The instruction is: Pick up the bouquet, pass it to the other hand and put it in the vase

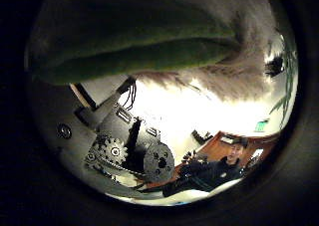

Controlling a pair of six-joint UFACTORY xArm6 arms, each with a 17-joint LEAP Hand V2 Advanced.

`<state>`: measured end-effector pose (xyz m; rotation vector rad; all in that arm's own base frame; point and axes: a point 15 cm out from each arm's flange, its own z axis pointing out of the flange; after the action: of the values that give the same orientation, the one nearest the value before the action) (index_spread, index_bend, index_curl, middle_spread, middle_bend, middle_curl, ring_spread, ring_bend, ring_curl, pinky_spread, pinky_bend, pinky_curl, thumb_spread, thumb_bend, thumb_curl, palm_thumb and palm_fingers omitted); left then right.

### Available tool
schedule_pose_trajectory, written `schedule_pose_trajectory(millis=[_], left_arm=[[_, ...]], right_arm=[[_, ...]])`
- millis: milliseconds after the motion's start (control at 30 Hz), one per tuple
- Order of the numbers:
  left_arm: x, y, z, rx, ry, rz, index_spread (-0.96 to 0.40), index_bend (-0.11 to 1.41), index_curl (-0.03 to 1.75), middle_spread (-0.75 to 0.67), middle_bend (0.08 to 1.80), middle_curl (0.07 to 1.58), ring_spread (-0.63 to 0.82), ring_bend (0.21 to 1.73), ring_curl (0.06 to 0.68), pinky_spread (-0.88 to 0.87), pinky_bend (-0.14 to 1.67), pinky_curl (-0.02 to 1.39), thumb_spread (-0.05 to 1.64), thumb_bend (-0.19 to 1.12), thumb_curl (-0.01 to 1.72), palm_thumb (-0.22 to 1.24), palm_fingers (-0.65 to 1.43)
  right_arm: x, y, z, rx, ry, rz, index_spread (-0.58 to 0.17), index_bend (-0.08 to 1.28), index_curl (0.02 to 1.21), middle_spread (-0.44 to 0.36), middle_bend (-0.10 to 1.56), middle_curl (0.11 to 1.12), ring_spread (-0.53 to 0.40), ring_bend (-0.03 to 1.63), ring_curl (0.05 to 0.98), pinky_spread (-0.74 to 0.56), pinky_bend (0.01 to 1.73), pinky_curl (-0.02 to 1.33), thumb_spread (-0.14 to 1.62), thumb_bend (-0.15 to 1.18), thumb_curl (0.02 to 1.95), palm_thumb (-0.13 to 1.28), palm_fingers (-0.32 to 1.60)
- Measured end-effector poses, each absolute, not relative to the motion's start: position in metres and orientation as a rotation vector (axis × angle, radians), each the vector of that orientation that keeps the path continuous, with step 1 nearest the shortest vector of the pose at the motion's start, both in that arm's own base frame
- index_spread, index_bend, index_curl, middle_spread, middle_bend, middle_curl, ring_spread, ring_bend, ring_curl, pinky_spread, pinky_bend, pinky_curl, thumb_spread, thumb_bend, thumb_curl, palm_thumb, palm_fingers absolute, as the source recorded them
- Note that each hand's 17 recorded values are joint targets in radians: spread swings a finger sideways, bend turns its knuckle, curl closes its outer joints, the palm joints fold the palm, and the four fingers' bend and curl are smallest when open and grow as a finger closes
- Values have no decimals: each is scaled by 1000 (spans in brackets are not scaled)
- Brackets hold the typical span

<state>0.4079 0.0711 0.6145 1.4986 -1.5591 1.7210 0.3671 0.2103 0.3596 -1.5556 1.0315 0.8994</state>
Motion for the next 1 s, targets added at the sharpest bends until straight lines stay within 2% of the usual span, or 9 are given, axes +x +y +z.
schedule_pose_trajectory(millis=[300, 667, 833, 867, 900, 933, 967, 1000], left_arm=[[420, 78, 603, 1507, -1546, 1728, -432, 187, 1680, -604, 994, 1138, -410, 1424, 615, -558, 1181, 711, 201, -21, 933, 1157, 1006], [432, 84, 555, 1544, -1502, 1672, -374, 183, 1704, -614, 992, 1146, -419, 1412, 618, -573, 1167, 710, 205, -25, 930, 1135, 996], [437, 89, 538, 1555, -1477, 1674, -347, 163, 1700, -602, 972, 1137, -423, 1392, 607, -589, 1172, 700, 275, -48, 893, 1025, 964], [437, 89, 534, 1556, -1477, 1671, -339, 152, 1680, -594, 948, 1126, -436, 1349, 597, -605, 1167, 688, 313, -72, 863, 935, 891], [437, 90, 530, 1556, -1479, 1668, -330, 131, 1652, -586, 922, 1110, -456, 1293, 592, -617, 1148, 684, 369, -85, 830, 846, 723], [437, 91, 525, 1559, -1485, 1665, -311, 128, 1576, -545, 839, 1080, -430, 1187, 577, -585, 1023, 666, 578, -96, 755, 696, 326], [436, 93, 522, 1563, -1490, 1664, -288, 130, 1507, -500, 774, 1045, -360, 1116, 542, -499, 898, 635, 680, -75, 707, 640, 132], [437, 98, 520, 1583, -1490, 1669, -256, 117, 1436, -388, 606, 990, -238, 1048, 513, -328, 753, 597, 729, -73, 675, 601, -177]], right_arm=[[367, 210, 360, -1555, 1032, 900, -384, 133, 165, 112, 171, 250, 189, 318, 257, 331, 421, 324, 915, -27, 444, 745, -76], [367, 211, 358, -1556, 1033, 906, -368, 137, 176, 111, 177, 259, 190, 318, 262, 334, 415, 325, 925, -27, 452, 764, -59], [367, 214, 359, -1562, 1027, 910, -365, 139, 183, 111, 177, 262, 191, 316, 264, 334, 413, 326, 927, -27, 452, 767, -54], [366, 214, 359, -1562, 1026, 910, -365, 139, 184, 111, 178, 263, 191, 317, 264, 334, 412, 326, 927, -27, 452, 768, -52], [366, 214, 359, -1563, 1025, 910, -365, 141, 186, 111, 179, 264, 191, 316, 264, 334, 411, 326, 927, -26, 454, 771, -50], [366, 214, 359, -1562, 1025, 910, -365, 140, 187, 111, 181, 265, 191, 315, 264, 335, 411, 326, 927, -26, 455, 771, -49], [366, 214, 359, -1561, 1026, 910, -361, 143, 189, 111, 180, 266, 191, 314, 263, 336, 410, 325, 927, -27, 455, 771, -47], [366, 213, 359, -1561, 1028, 909, -359, 142, 190, 111, 179, 267, 190, 316, 265, 336, 409, 325, 927, -27, 455, 772, -46]])
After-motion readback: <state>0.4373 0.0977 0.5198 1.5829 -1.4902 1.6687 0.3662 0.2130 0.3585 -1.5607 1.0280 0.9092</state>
